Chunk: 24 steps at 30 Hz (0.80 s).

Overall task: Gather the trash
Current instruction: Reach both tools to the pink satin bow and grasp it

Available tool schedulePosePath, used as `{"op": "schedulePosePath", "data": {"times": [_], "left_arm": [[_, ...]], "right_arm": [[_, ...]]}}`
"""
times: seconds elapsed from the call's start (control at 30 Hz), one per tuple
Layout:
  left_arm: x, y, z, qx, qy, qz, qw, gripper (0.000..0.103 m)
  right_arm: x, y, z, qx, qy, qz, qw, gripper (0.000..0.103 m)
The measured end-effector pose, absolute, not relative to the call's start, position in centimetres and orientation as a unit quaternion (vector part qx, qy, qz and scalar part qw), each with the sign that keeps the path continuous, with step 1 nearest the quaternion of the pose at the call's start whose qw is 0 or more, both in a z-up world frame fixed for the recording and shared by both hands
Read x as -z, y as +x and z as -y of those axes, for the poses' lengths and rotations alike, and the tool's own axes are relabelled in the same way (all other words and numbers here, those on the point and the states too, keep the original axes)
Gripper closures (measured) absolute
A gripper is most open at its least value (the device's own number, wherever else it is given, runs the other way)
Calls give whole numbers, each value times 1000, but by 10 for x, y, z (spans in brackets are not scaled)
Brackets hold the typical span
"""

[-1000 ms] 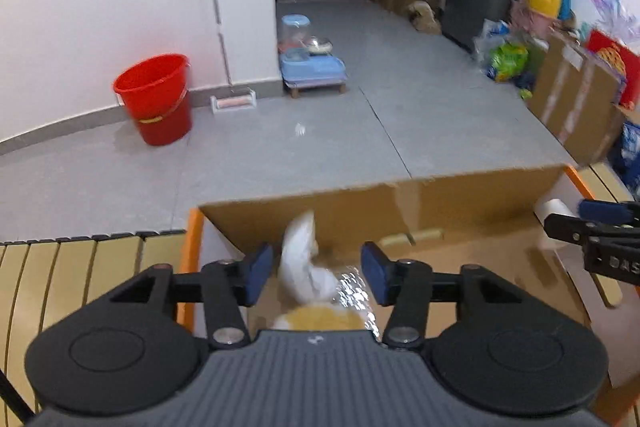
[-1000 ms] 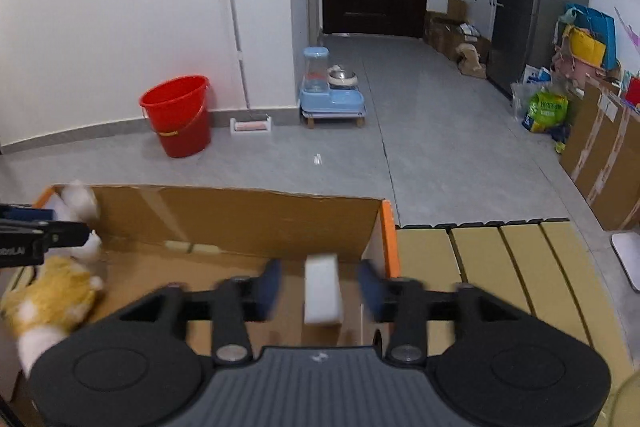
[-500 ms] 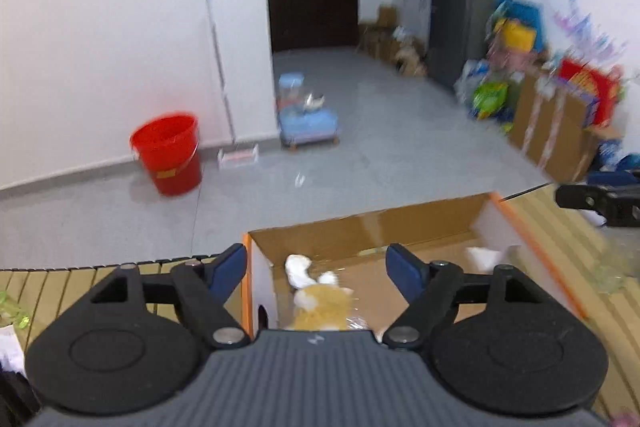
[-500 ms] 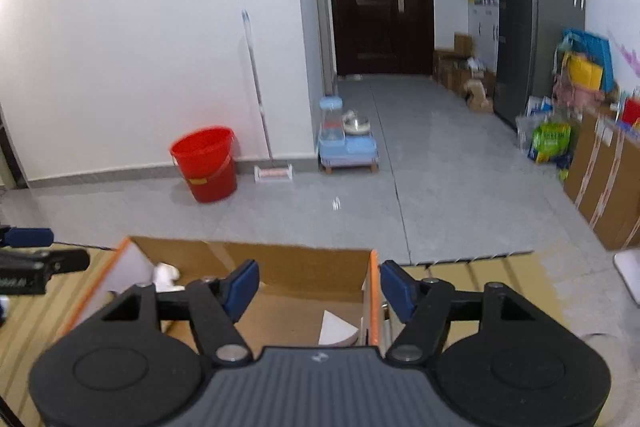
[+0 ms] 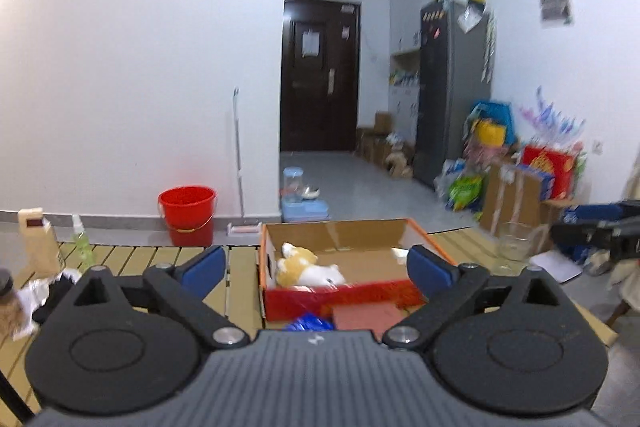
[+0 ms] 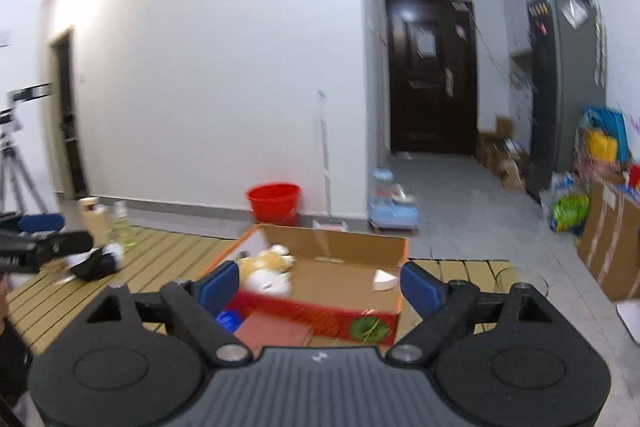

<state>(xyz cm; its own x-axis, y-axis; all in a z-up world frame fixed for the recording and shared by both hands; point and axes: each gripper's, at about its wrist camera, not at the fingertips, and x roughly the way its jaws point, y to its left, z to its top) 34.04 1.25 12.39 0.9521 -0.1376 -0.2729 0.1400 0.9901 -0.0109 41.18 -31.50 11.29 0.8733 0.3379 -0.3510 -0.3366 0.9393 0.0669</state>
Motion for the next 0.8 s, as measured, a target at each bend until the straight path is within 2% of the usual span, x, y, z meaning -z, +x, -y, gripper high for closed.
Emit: {"op": "schedulePosePath", "data": {"times": [0.07,0.1,0.27,0.33,0.47,0.8], "left_arm": [[-109,299,-14,88,10,-120,989,0],[-99,278,-13,90,16,-119,989,0],[-48,209,-17,74,27,-120,990,0],[-38,201,-17,82,26,-130,988,0],[-32,202,-6,70,66,-137,986,0],[-8,240,20,110,75,-160,978,0]], "right_arm": [[-102,365,311,-180,-8,-163,970,8],[-95,344,308,-183,-15,-157,970,1],[-46,251,290,-161,-38,-139,976,0],[-26,229,287,-152,-11,-149,977,0],[0,223,281,-153,-1,-188,970,0],[30,245,293,-101,10,-209,973,0]]}}
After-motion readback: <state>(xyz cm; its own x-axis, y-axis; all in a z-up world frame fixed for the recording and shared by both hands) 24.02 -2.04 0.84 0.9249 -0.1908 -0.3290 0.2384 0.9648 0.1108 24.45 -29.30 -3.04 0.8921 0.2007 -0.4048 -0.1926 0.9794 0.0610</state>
